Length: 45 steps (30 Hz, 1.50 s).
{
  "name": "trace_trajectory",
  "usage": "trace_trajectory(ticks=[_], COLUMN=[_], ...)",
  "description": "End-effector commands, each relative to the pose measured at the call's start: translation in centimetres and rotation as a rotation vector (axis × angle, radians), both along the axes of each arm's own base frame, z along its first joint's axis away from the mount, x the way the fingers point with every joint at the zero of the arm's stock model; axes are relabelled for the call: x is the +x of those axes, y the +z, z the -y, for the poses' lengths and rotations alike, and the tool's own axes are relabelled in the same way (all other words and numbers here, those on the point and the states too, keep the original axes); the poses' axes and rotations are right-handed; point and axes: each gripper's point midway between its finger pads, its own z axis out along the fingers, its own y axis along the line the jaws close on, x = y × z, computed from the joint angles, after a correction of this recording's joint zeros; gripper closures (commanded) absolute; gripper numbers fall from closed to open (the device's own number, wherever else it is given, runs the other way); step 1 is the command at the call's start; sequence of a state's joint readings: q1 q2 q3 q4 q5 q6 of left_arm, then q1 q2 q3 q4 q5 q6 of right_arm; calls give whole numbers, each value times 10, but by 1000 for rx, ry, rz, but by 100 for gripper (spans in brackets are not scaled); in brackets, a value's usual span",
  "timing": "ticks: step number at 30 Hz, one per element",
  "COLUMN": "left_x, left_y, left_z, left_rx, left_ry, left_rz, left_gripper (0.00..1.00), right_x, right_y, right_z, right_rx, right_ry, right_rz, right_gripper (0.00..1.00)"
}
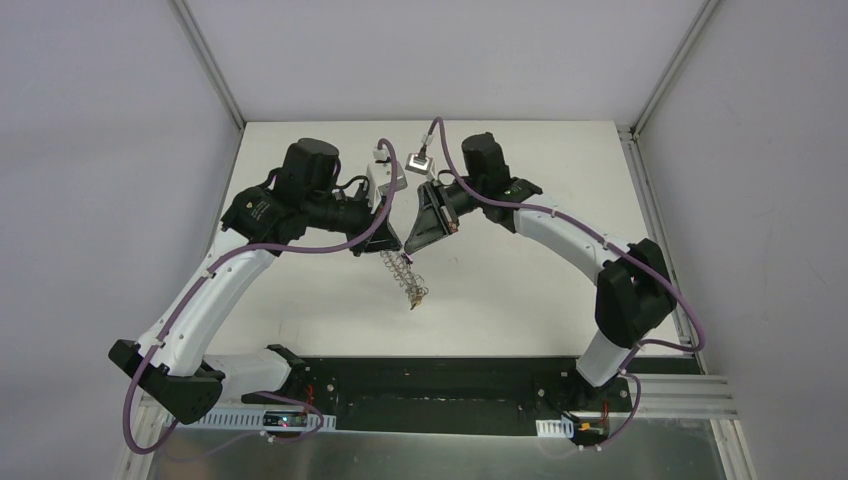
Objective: Put the keys on the keyring
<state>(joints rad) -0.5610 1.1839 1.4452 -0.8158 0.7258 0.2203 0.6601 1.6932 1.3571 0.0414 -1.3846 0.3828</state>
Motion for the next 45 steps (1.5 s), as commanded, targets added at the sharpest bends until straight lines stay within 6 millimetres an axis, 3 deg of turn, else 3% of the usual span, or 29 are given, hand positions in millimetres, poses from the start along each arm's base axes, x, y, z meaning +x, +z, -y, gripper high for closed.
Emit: trace_trajectory(ticks=[1, 30, 45], left_x=[-18, -35, -23], left_y=[27, 37, 32], left_z=[5, 8, 4], left_rx=[-99, -140, -106], left_ry=[-73, -134, -76], left_rz=[23, -9, 15], left_gripper=[100, 100, 100], right_x=[5, 8, 12], right_y=[4, -6, 0], right_z=[-6, -8, 1], right_rx=[29, 14, 36], right_ry=[1, 20, 10], right_rz=[37, -16, 10], right_gripper=[100, 100, 100])
